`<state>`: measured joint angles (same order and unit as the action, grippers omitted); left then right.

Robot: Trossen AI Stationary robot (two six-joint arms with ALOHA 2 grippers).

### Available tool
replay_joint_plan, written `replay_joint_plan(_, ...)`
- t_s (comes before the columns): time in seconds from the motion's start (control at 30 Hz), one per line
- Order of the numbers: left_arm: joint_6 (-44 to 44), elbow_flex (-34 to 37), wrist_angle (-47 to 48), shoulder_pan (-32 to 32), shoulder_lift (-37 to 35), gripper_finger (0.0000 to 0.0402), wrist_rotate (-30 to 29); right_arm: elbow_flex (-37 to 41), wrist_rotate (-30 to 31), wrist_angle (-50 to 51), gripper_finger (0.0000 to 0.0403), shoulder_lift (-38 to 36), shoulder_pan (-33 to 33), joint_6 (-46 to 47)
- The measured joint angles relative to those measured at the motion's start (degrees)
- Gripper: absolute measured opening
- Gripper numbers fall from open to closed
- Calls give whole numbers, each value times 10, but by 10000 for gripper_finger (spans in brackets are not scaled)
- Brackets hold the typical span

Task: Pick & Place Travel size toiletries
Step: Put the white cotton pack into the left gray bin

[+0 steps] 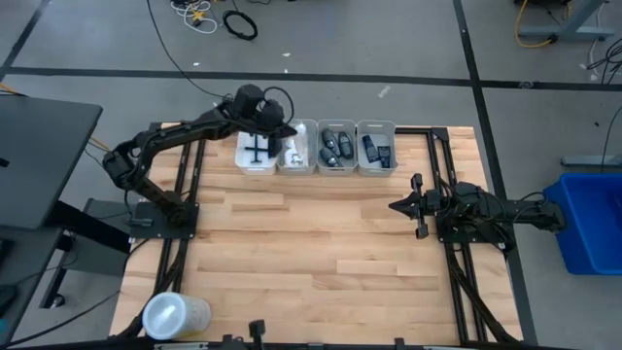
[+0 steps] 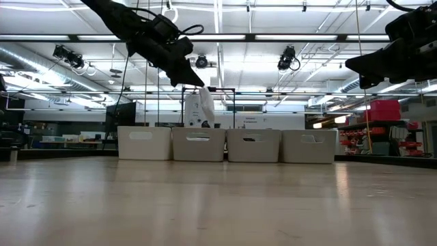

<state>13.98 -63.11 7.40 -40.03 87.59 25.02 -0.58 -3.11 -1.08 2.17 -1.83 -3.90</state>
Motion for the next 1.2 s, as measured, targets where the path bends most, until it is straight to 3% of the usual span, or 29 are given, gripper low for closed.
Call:
replay_joint_plan(0.43,0,0,-23,-57,0,4,-10,0,0,0,14,0,0,0)
replay_joint_plan(1.2,-29,6,-68,-37,48,4,-2,0,0,0,14,0,0,0)
